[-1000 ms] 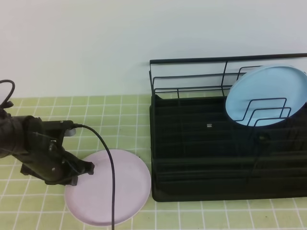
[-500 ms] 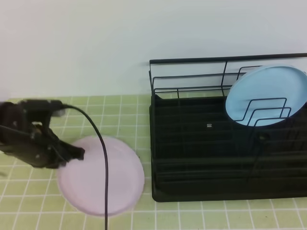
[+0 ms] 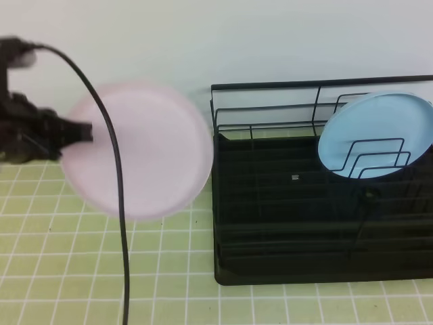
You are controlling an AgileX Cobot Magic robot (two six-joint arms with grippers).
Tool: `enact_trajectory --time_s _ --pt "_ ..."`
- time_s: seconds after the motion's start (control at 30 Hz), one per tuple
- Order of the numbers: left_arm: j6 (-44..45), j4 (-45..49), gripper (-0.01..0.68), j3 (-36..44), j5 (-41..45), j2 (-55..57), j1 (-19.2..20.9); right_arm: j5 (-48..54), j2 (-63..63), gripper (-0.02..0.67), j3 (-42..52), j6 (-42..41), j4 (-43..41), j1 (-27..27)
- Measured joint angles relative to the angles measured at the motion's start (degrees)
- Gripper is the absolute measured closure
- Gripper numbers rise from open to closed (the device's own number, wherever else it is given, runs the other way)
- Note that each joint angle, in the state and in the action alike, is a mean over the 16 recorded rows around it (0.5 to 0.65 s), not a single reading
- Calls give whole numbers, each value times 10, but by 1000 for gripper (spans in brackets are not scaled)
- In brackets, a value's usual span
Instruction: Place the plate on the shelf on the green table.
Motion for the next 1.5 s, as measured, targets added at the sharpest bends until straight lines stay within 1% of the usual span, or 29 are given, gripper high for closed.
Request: enact_trajectory --time_s 0.2,0.3,0.4,0.5,0.6,0.77,0.87,0.93,1.0,1.13,1.5 --pt "128 -182 673 -8 8 -26 0 -70 9 649 0 -1 -1 0" --pt "196 -271 673 -7 13 -30 -2 -106 24 633 0 -7 9 0" --pt "251 -339 672 -2 17 -31 -8 -135 45 591 0 -26 36 0" --pt "282 -379 672 3 15 -30 -21 -154 72 519 0 -63 83 0" --pt "297 -394 672 7 9 -30 -39 -165 102 434 0 -107 142 0" --pt "301 -393 672 12 0 -30 -73 -179 145 297 0 -186 256 0" --pt "302 -395 672 13 -5 -29 -92 -186 163 235 0 -229 314 0" --pt "304 -397 672 14 -6 -29 -102 -191 171 209 0 -250 343 0" --pt "307 -400 672 14 -6 -29 -108 -199 176 197 0 -264 362 0" --pt "312 -406 672 14 -1 -28 -114 -217 181 195 0 -279 383 0" --pt "326 -418 672 14 10 -26 -115 -240 207 196 0 -284 400 -1"
